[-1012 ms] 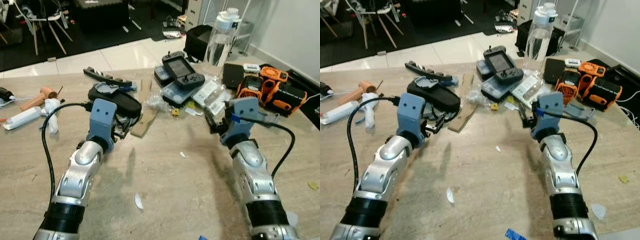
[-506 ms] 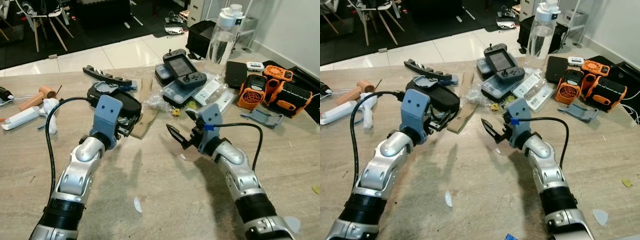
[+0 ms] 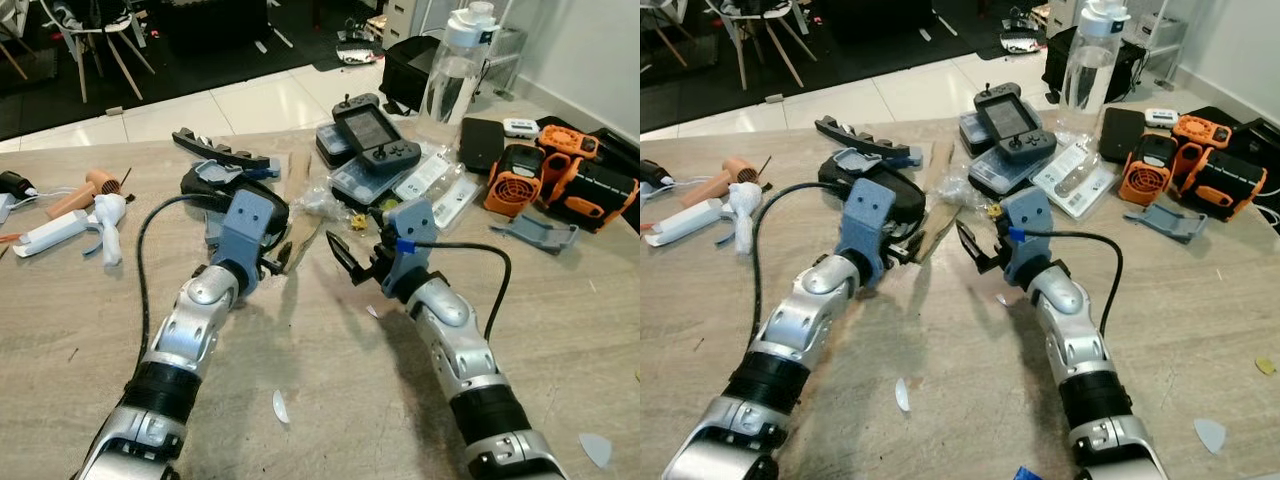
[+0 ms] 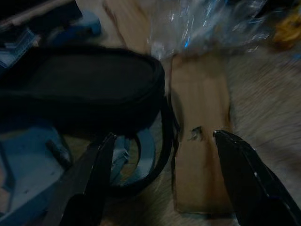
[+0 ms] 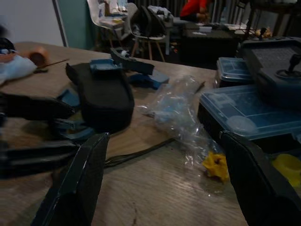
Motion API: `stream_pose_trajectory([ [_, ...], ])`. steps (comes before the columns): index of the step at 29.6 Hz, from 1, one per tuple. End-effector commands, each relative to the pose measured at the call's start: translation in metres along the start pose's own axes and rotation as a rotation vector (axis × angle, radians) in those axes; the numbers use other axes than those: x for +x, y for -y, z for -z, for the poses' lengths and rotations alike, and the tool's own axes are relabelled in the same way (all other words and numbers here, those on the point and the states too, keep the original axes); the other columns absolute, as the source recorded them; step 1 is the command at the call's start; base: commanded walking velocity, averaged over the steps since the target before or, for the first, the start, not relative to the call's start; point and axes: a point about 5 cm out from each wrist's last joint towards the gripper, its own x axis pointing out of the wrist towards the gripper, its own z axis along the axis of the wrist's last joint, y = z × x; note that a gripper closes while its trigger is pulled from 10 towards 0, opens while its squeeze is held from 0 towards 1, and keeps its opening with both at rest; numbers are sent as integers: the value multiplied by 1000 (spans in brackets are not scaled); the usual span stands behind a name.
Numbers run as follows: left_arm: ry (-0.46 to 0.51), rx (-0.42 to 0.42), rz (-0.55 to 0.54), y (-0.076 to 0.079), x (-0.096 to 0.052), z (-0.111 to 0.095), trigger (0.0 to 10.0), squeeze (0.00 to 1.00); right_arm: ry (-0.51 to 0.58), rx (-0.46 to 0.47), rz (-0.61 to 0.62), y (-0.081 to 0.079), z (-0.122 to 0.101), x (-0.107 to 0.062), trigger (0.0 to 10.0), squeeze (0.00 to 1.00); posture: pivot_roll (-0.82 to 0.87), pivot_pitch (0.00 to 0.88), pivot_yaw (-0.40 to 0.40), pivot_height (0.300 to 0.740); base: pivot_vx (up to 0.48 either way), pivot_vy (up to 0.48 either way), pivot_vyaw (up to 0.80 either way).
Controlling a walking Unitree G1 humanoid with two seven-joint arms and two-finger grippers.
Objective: Picking trash to rubbish bin
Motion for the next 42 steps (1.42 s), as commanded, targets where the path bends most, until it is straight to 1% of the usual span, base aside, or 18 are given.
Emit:
stream_pose_trajectory([
  [1,-33,-16,-19,0,2,7,10000,400,13,7,1,-3,0,-3,10000,0,-13,217,103,740,0,0,0],
  [4,-16,-82,-87,-8,6,2,10000,376,15,13,4,-6,1,-6,10000,0,-15,220,105,740,0,0,0],
  [9,-12,-75,-107,-11,8,1,10000,369,12,22,4,-10,2,-8,10000,0,-12,222,104,740,0,0,0],
  [13,79,-146,-87,-8,8,-8,10000,314,15,26,3,-12,2,-8,10000,0,-13,225,105,740,0,0,0],
  [14,128,-163,-60,-6,7,-13,10000,204,16,28,4,-12,1,-8,10000,0,-13,226,103,740,0,0,0],
  [15,128,-163,-60,-6,7,-13,10000,204,16,28,4,-12,1,-8,10000,0,-13,226,103,740,0,0,0],
  [16,167,-162,-36,-3,7,-18,10000,122,16,29,5,-12,1,-8,10000,0,-13,226,102,740,0,0,0],
  [18,229,-112,-13,0,7,-26,10000,110,15,31,5,-12,1,-7,10000,0,-12,228,101,740,0,0,0],
  [25,270,-46,25,6,12,-35,10000,98,13,32,6,-11,1,-7,10000,0,-10,230,102,740,0,0,0],
  [26,279,-19,45,9,14,-38,10000,0,13,32,7,-11,1,-7,10000,0,-12,231,105,740,0,0,0],
  [28,285,9,58,11,16,-39,10000,0,12,32,8,-11,1,-7,10000,0,-12,231,105,740,0,0,0],
  [29,287,89,75,15,19,-41,10000,0,11,31,10,-10,1,-7,10000,0,-13,233,108,740,0,0,0],
  [33,280,172,66,16,23,-42,10000,0,12,31,15,-9,0,-7,10000,0,-15,239,113,740,0,0,0],
  [34,281,188,61,15,25,-44,8078,0,12,32,18,-8,0,-8,10000,0,-16,242,114,740,0,0,0],
  [36,283,195,58,15,26,-45,8078,0,12,32,20,-8,0,-8,10000,0,-16,242,114,740,0,0,0],
  [38,286,204,45,13,27,-47,9020,0,13,32,21,-8,0,-8,10000,0,-16,246,116,740,0,0,0],
  [39,279,233,14,9,30,-50,10000,0,12,32,23,-7,0,-9,10000,0,-16,249,117,740,0,0,0],
  [42,249,279,1,4,33,-49,10000,0,10,34,25,-7,0,-9,10000,0,-15,253,116,740,0,0,0],
])
